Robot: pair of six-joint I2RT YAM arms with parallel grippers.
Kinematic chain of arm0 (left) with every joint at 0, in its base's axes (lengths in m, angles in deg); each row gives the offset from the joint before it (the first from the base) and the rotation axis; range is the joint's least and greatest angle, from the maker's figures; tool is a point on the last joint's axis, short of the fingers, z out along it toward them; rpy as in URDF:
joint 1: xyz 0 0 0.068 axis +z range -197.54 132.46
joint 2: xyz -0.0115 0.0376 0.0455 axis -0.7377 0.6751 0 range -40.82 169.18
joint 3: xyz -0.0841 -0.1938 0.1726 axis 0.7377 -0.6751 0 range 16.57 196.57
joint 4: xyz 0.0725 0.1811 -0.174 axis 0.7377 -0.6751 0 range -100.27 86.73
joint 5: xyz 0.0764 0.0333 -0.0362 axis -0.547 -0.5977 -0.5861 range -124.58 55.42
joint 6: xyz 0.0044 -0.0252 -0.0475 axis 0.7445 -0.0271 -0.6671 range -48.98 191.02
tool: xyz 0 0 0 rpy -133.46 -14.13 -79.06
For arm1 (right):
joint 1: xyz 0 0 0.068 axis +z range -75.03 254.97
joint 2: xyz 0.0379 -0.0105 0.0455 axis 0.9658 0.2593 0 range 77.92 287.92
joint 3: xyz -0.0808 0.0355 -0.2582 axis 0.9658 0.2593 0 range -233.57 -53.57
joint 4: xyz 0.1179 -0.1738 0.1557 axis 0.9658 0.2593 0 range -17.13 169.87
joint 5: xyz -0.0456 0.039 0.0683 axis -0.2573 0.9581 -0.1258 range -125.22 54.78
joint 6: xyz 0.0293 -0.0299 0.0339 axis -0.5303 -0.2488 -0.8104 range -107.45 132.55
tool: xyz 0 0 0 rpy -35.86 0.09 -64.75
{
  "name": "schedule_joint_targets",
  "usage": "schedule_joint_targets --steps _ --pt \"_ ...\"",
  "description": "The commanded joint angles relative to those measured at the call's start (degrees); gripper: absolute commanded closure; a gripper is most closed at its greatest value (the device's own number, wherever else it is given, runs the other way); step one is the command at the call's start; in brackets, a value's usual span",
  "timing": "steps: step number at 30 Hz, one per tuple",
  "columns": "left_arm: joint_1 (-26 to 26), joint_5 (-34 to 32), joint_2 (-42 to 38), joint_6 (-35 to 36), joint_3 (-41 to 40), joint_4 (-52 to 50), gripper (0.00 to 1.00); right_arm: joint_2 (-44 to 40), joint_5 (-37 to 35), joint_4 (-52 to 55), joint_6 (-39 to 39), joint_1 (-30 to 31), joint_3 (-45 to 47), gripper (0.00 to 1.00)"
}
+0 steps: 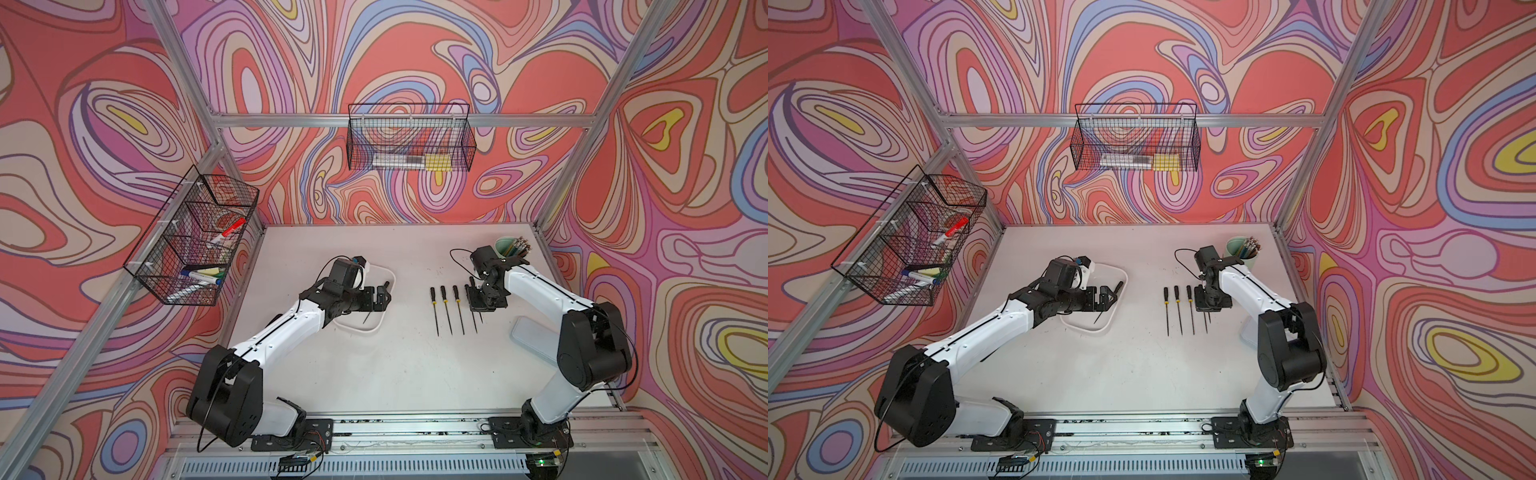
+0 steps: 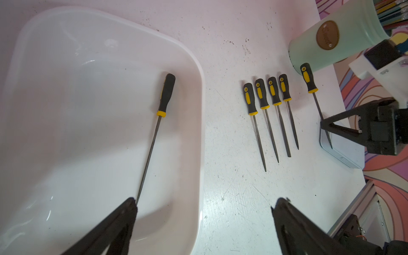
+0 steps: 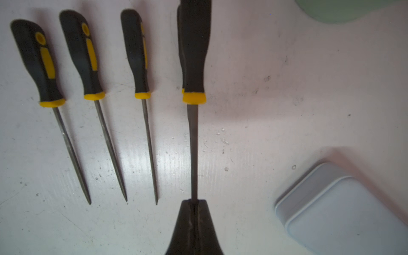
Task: Take the file tool out of the storage box
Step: Place the file tool at the center of the board.
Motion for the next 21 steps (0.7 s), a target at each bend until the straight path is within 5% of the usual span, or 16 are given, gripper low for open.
schedule_joint_targets --steps 1,21 --pt "-0.05 0.82 0.14 1.14 -0.76 0.94 0.01 1.44 -0.53 1.49 1.55 -1.50 -1.04 1.00" --pt "-0.05 0.06 1.26 0.99 -0.79 0.94 0.01 11.54 0.91 -1.21 4.73 -5.11 -2.54 1.00"
